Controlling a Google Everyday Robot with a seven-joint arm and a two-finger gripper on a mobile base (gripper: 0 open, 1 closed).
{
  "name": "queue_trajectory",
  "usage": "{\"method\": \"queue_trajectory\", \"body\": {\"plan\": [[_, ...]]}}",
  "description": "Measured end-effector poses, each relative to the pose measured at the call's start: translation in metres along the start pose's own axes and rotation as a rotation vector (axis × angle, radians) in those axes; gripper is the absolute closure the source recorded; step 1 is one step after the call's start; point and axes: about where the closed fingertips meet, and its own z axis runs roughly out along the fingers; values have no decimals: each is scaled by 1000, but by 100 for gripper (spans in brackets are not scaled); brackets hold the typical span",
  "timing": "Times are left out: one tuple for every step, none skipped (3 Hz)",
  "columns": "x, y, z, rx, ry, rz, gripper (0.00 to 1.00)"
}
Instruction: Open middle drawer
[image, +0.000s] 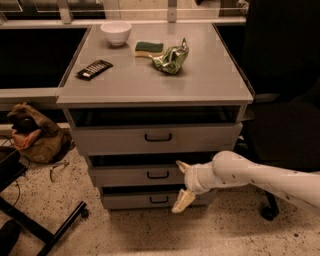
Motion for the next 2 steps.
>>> {"method": "queue_trajectory", "body": {"plan": [[17, -7, 37, 6, -16, 6, 0], [23, -19, 59, 31, -1, -13, 0]]}}
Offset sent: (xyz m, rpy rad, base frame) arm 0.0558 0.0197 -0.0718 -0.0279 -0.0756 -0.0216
